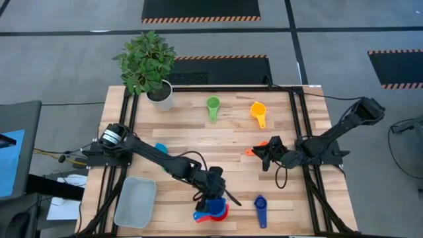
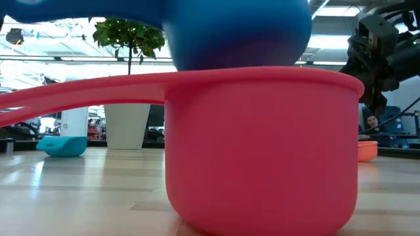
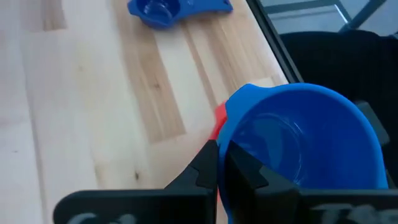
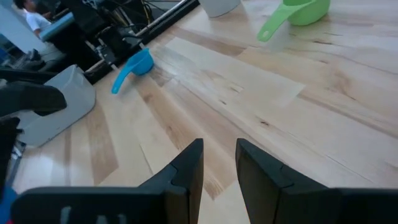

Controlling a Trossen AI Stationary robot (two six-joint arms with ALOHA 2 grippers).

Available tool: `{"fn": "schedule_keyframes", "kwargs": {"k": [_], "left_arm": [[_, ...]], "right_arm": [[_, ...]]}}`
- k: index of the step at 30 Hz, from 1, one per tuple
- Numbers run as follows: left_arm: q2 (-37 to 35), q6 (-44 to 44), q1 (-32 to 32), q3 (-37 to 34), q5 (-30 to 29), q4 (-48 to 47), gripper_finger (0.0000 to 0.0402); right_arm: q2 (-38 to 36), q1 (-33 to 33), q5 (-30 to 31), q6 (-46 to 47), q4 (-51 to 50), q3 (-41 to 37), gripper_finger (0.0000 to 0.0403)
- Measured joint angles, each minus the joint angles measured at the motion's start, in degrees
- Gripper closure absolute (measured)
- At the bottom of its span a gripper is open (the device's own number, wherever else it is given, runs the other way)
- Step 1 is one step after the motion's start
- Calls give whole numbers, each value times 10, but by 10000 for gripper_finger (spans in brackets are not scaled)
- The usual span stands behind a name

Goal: Nest measuring cups in basket
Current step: Stack the blue measuring cup on the red measuring cup, then adjust the stacked measuring cups

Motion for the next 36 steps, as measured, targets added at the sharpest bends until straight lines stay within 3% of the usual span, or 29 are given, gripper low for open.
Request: {"fn": "schedule_keyframes", "kwargs": {"k": [4, 10, 18, 24, 36], "left_arm": [[0, 9, -1, 0, 5, -4, 386], [4, 16, -1, 0, 56, 4, 320], [16, 22, 6, 0, 61, 2, 253], [17, 22, 11, 0, -3, -5, 249], [57, 8, 9, 1, 45, 13, 250]], "right_arm": [[18, 0, -1, 0, 15, 0, 284], [30, 0, -1, 0, 30, 0, 284], [30, 4, -2, 2, 40, 0, 284], [30, 4, -2, 6, 39, 0, 284], [30, 4, -2, 6, 33, 0, 284]]}}
